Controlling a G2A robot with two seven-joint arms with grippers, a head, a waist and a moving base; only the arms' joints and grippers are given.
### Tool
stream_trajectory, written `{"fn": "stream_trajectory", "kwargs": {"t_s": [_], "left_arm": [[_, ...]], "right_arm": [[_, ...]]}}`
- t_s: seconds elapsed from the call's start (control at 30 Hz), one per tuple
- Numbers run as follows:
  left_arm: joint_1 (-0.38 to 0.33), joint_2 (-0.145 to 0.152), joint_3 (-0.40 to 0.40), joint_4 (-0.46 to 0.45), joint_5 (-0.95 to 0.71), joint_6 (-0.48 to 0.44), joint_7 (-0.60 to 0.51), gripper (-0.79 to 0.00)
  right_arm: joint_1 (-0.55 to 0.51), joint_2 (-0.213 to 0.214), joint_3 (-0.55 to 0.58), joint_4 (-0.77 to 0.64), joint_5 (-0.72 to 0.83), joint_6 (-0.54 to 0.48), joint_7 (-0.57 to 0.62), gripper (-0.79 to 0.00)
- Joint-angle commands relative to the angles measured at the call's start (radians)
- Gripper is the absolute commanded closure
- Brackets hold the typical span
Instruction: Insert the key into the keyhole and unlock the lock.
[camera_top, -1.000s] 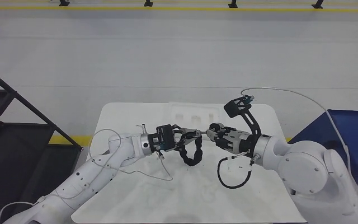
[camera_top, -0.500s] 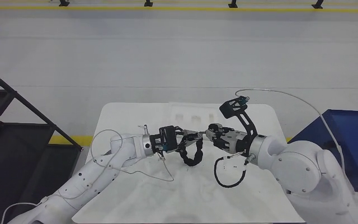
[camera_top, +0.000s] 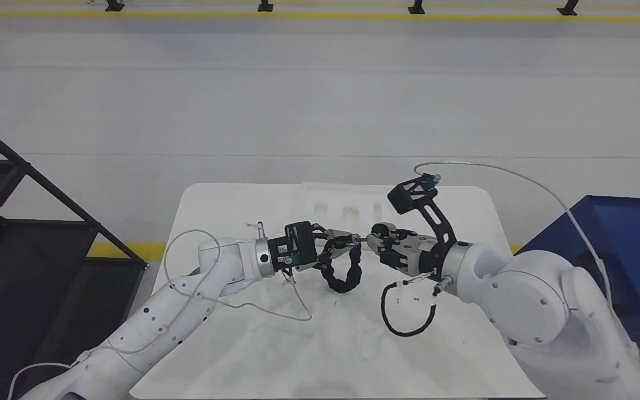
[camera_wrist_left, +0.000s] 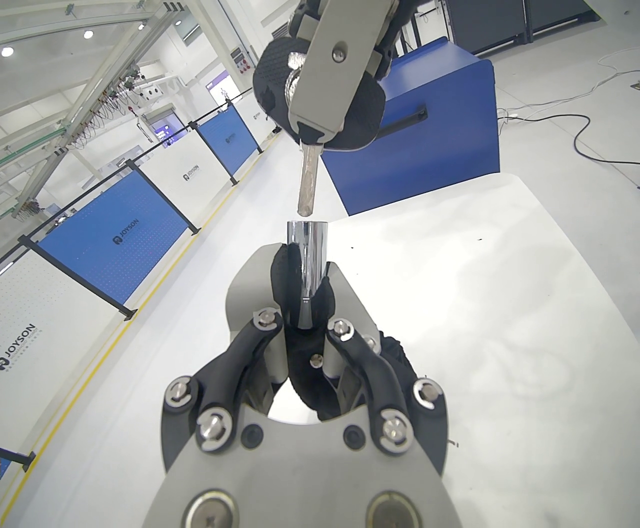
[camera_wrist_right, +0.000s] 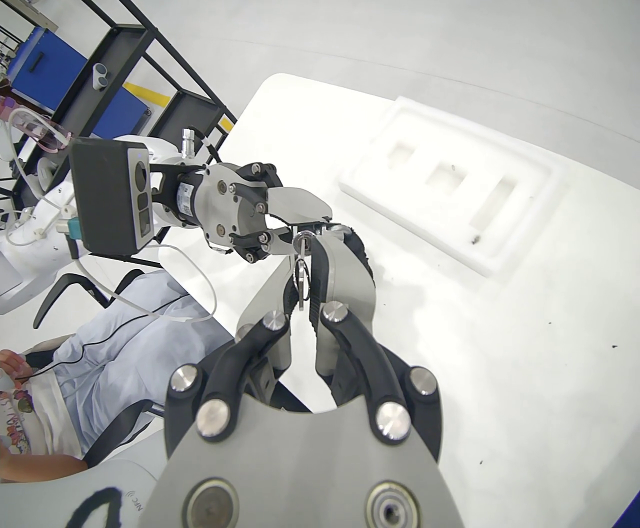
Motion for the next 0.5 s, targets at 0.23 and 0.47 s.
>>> {"fn": "stream_trajectory", "kwargs": {"t_s": [0.23, 0.47], "left_arm": [[0.007, -0.008, -0.017, 0.003, 0.016, -0.016, 0.001, 0.000], [0.013, -0.013, -0.026, 0.003, 0.032, -0.033, -0.002, 0.000]], "right_arm": [[0.013, -0.002, -0.016, 0.014, -0.006, 0.002, 0.007, 0.000], [0.023, -0.005, -0.028, 0.025, -0.015, 0.004, 0.008, 0.000]]}}
